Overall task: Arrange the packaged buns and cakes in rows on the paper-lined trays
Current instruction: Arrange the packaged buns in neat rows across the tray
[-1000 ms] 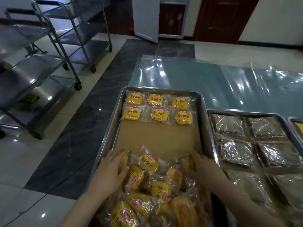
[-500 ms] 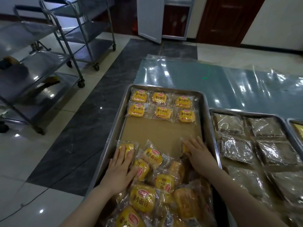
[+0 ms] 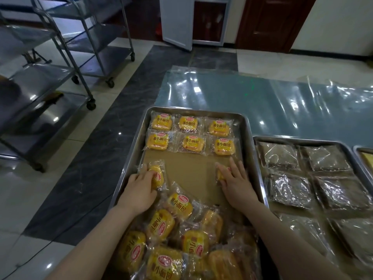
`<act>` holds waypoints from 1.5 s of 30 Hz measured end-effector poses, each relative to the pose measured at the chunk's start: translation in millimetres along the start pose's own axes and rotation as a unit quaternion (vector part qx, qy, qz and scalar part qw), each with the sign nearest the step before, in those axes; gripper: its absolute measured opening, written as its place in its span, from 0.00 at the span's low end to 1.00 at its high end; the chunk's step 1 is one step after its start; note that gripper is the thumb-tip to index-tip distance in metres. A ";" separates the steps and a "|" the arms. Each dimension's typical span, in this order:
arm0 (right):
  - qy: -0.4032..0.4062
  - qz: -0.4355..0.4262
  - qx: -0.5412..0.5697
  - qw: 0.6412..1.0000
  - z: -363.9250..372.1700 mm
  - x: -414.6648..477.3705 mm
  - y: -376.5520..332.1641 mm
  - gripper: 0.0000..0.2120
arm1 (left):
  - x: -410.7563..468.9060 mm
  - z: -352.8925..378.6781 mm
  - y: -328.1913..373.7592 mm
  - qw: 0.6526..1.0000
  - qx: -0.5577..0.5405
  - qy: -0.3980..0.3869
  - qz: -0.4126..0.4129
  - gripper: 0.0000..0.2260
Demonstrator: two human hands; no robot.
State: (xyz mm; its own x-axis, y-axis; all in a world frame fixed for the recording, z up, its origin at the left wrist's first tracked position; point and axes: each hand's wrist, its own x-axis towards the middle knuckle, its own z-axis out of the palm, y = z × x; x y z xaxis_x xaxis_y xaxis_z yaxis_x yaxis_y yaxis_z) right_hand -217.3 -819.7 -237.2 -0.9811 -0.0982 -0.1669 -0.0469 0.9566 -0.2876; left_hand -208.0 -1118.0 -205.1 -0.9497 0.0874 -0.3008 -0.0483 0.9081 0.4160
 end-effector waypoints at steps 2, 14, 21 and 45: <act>0.002 -0.005 -0.001 1.000 -0.5 4.4 0.4 0.25 | 6.0 -0.6 -0.5 1.000 0.020 -0.008 0.003 0.25; 0.129 -0.026 -0.054 0.990 5.1 -10.9 -6.7 0.29 | -2.1 17.7 17.8 0.978 0.146 0.141 0.040 0.26; 0.166 -0.028 -0.040 0.985 12.4 -16.4 -7.8 0.22 | 0.1 27.6 23.7 0.991 0.125 0.043 0.034 0.27; -0.129 -0.028 0.100 0.986 -11.1 -11.5 -106.7 0.17 | -60.0 17.0 23.3 0.977 -0.193 0.022 0.086 0.28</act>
State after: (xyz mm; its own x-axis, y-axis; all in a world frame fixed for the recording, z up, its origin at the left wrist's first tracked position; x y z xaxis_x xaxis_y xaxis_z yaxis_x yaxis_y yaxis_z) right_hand -203.0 -917.6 -194.1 -0.8964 -0.2407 -0.3722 -0.0369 0.8773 -0.4786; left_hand -146.9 -1095.1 -191.9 -0.9662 0.1992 -0.1638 0.0080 0.6580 0.7530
